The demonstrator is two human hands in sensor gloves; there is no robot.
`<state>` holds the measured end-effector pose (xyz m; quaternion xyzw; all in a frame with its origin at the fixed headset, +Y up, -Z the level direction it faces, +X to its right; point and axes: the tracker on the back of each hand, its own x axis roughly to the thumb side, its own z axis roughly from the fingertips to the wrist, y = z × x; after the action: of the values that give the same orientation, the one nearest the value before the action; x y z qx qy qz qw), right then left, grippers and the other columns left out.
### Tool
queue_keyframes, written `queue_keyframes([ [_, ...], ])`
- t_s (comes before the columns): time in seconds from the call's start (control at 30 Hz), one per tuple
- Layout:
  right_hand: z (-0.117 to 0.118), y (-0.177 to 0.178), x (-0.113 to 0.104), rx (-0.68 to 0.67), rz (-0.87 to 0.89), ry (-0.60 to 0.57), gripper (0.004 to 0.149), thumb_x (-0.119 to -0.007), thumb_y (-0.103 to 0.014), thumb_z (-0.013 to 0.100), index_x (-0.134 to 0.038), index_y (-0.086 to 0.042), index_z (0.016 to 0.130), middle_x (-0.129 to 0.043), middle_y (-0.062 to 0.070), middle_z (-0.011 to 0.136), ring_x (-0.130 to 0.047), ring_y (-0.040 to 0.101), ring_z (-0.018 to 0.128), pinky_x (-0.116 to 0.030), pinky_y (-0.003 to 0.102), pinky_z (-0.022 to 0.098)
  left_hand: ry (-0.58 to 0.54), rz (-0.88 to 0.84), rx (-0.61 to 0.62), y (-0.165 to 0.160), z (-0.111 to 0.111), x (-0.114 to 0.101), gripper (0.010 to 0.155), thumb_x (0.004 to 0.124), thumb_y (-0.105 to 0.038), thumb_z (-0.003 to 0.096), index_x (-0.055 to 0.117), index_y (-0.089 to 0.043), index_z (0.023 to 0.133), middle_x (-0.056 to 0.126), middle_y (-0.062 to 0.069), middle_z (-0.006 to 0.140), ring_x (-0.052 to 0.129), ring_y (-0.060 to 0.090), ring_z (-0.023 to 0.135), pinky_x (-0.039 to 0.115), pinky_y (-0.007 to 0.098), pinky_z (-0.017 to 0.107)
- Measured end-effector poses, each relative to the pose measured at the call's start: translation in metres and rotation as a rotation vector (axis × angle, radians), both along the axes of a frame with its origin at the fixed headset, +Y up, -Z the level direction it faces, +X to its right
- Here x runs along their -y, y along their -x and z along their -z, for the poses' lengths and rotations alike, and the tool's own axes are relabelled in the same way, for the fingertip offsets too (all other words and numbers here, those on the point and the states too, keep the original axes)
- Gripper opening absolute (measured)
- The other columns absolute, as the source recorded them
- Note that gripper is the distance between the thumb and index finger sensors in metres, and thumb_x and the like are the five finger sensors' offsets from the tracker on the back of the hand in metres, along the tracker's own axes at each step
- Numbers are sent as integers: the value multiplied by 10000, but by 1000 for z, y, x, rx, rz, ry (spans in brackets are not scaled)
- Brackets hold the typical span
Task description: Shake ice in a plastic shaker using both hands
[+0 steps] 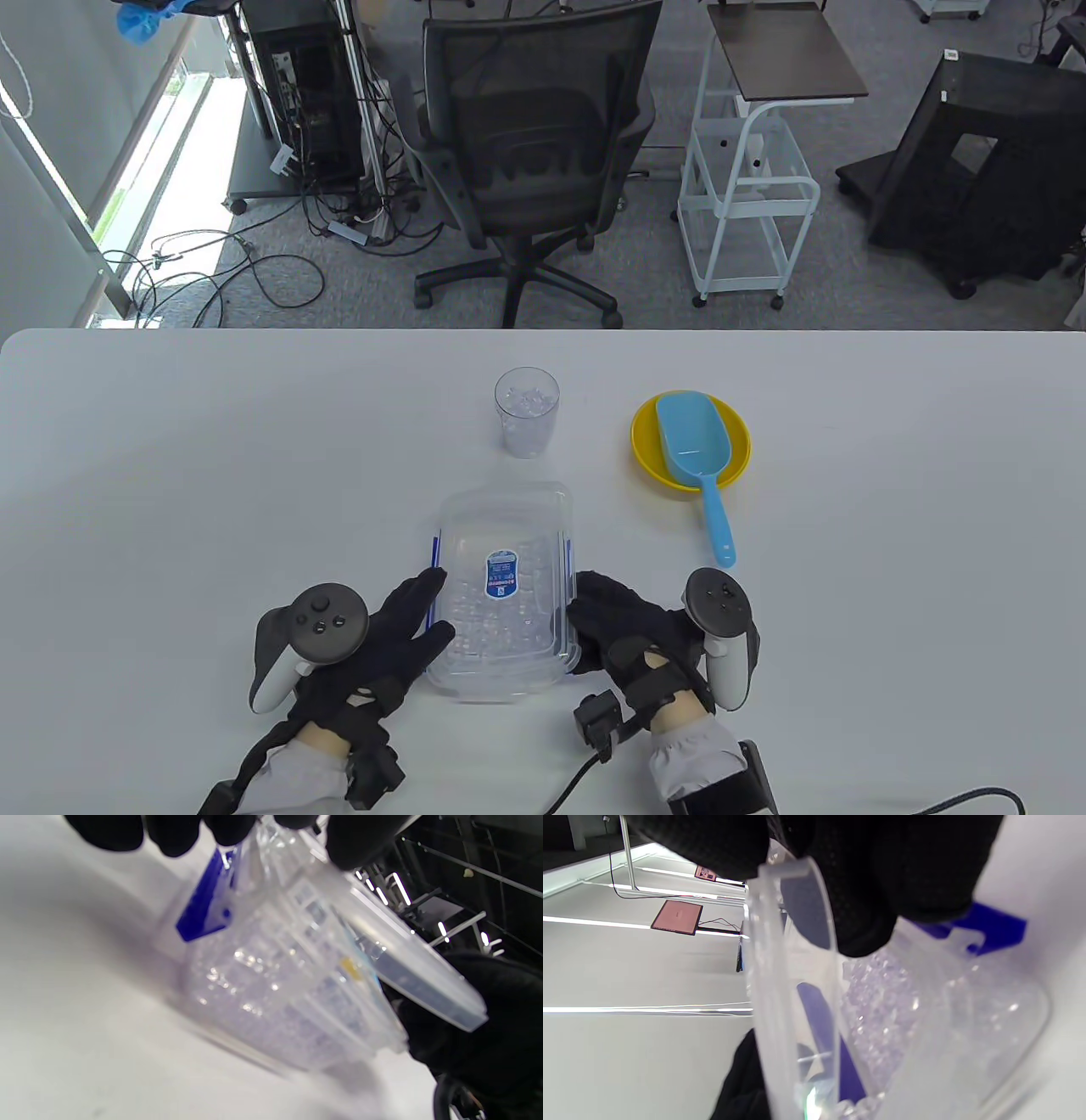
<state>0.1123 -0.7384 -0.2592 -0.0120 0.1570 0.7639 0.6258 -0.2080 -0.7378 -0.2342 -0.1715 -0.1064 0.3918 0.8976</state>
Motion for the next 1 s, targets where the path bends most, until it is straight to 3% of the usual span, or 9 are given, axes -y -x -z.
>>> queue_keyframes([
  [0.13, -2, 3, -12, -8, -241, -130, 582, -816, -209, 500, -579, -15, 996, -858, 319, 761, -981, 366, 494, -838, 520, 380, 6, -3, 5, -1, 0, 1, 685, 666, -425, 703, 351, -148, 1245, 438, 334, 1219, 534, 601, 1035, 596, 745, 665],
  [0.23, -2, 7, -12, -63, -362, -151, 569, -800, -216, 510, -587, -29, 1003, -804, 319, 832, -934, 396, 576, -793, 553, 443, 11, -3, 11, -2, -1, 1, 684, 662, -421, 704, 345, -147, 1244, 440, 334, 1218, 537, 603, 1031, 597, 744, 665],
  [0.63, 0, 20, -2, -188, -389, -141, 651, -802, -258, 517, -487, -28, 1038, -586, 307, 1002, -726, 483, 788, -641, 629, 575, 8, 8, 0, -1, 0, 0, 688, 664, -408, 702, 353, -103, 1236, 496, 325, 1207, 561, 595, 1025, 608, 738, 662],
  [0.83, -1, 23, -3, -195, -419, -151, 698, -841, -299, 508, -480, -42, 1047, -536, 326, 1024, -677, 514, 816, -600, 654, 593, -8, 53, -17, -2, -1, -1, 676, 671, -415, 702, 379, -118, 1233, 515, 333, 1198, 565, 595, 1024, 610, 740, 660],
  [1.0, -4, 33, -8, -208, -543, -205, 727, -862, -330, 496, -499, -11, 1039, -558, 338, 1016, -695, 518, 816, -607, 665, 590, -59, 164, -24, -8, -2, -5, 676, 697, -406, 694, 428, -64, 1211, 566, 348, 1174, 602, 589, 1011, 625, 740, 651],
])
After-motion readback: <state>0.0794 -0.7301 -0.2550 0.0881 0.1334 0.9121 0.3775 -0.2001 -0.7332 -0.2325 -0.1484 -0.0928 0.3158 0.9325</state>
